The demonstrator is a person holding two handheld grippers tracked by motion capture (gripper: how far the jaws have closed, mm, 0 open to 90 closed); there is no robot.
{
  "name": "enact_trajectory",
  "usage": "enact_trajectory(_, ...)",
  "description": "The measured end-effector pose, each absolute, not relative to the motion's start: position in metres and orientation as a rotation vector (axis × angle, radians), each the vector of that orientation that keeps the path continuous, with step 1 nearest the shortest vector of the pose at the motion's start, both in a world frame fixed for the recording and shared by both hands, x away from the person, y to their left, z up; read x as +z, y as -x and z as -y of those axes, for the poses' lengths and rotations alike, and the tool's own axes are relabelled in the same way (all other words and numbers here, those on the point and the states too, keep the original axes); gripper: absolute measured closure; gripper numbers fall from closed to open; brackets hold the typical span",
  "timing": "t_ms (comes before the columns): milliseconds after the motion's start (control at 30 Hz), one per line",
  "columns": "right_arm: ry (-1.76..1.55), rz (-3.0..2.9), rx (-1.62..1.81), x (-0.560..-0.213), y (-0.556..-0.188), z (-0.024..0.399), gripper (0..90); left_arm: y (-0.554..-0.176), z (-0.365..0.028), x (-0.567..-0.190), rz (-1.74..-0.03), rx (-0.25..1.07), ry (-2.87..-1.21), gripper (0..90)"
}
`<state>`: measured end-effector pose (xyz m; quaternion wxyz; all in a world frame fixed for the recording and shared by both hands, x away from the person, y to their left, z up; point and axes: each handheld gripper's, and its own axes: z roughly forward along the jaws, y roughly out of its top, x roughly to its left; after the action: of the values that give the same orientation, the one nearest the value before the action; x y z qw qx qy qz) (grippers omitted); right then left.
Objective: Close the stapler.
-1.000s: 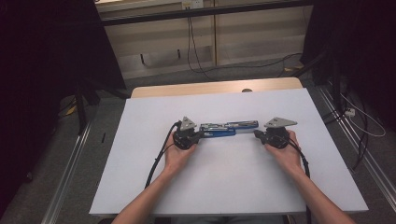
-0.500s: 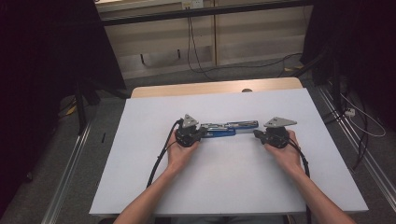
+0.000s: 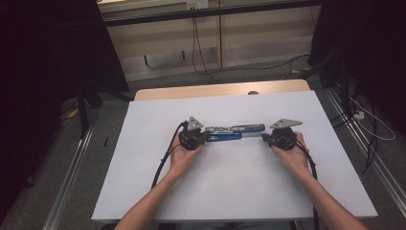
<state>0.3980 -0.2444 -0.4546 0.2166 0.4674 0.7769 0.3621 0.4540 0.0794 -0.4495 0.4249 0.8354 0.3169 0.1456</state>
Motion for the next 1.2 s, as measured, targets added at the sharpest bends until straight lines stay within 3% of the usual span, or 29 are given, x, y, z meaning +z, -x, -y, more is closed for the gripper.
enact_trajectory(1200,-1.344,-2.148,0.984,-0.460,-0.418,0.238,90.0,-0.456,-0.081,-0.451,-0.784,0.352,-2.074,90.0)
